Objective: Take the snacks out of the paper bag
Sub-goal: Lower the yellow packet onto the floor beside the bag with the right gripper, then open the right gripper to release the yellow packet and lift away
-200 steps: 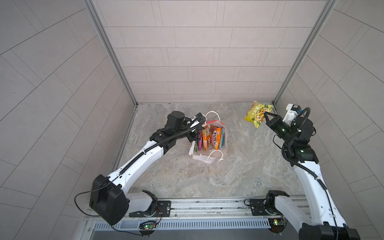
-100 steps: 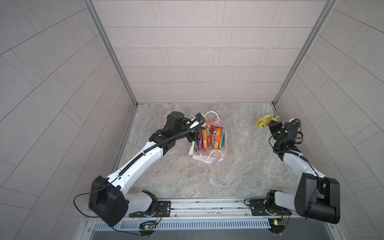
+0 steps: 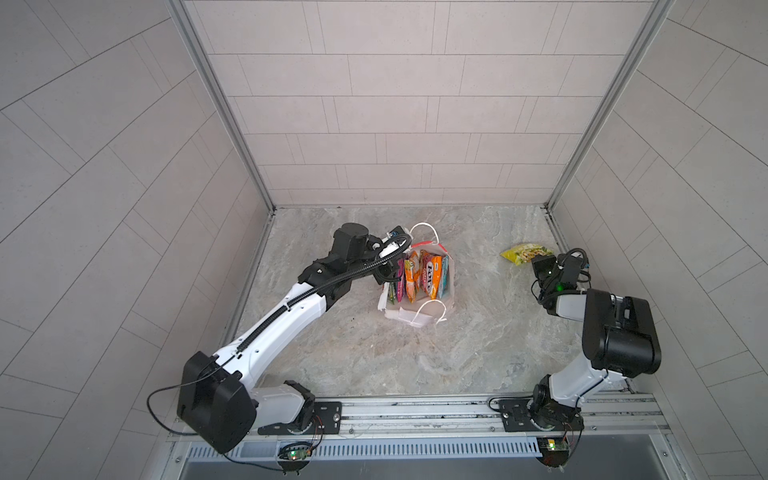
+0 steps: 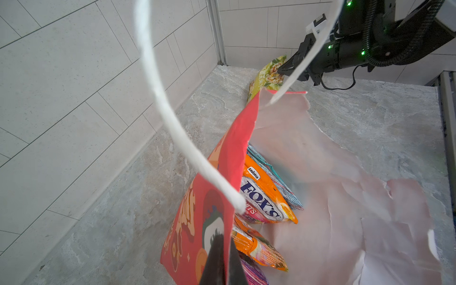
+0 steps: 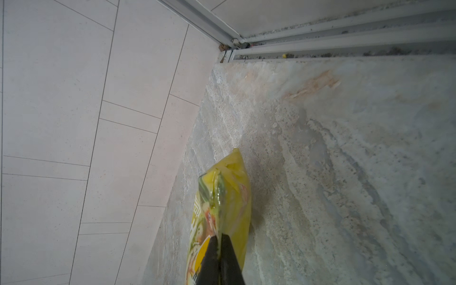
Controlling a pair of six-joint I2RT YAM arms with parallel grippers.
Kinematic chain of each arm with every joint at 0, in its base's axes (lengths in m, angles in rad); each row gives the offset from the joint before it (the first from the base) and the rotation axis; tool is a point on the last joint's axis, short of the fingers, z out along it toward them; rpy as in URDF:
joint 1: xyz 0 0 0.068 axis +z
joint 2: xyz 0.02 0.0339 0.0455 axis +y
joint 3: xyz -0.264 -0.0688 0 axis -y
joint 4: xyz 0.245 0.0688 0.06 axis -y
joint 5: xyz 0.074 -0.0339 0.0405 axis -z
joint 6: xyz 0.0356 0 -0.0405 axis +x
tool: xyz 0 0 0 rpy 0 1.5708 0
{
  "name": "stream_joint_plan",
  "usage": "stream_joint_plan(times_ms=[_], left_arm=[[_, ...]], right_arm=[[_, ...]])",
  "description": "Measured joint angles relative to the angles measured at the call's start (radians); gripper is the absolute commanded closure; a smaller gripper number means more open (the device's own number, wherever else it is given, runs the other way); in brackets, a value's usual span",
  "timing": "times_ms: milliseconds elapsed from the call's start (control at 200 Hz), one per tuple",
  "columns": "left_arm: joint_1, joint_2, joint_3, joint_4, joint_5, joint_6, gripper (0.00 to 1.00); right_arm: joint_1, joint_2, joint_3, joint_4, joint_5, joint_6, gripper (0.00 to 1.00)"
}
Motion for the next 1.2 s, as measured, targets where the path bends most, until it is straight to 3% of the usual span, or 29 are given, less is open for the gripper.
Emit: stream_joint_plan(times_ms=[330,530,726,976,1201], left_arm=[[0.0,0.0,0.0,0.003,-0.014,0.004,1.0],[0.0,0.0,0.0,0.005,-0.018,0.004,1.0],[0.0,0.0,0.0,0.006,-0.019,0.003,1.0],[0.0,0.0,-0.001,0.007,-0.026,0.003,1.0],[0.0,0.0,-0.002,0.008,-0.025,0.003,1.0]], right_arm=[[0.0,0.038,-0.046,0.081,0.047,0.042,0.93],[0.0,0.027,-0.069,0.081,0.066,0.074,0.61],[0.002,-0.046,-0.101,-0.006,0.066,0.093,0.41],[0.029,-0.319,-0.069,-0.306,0.069,0.027,0.45],[0.045,-0.247,-0.046,-0.357,0.013,0.007,0.5]])
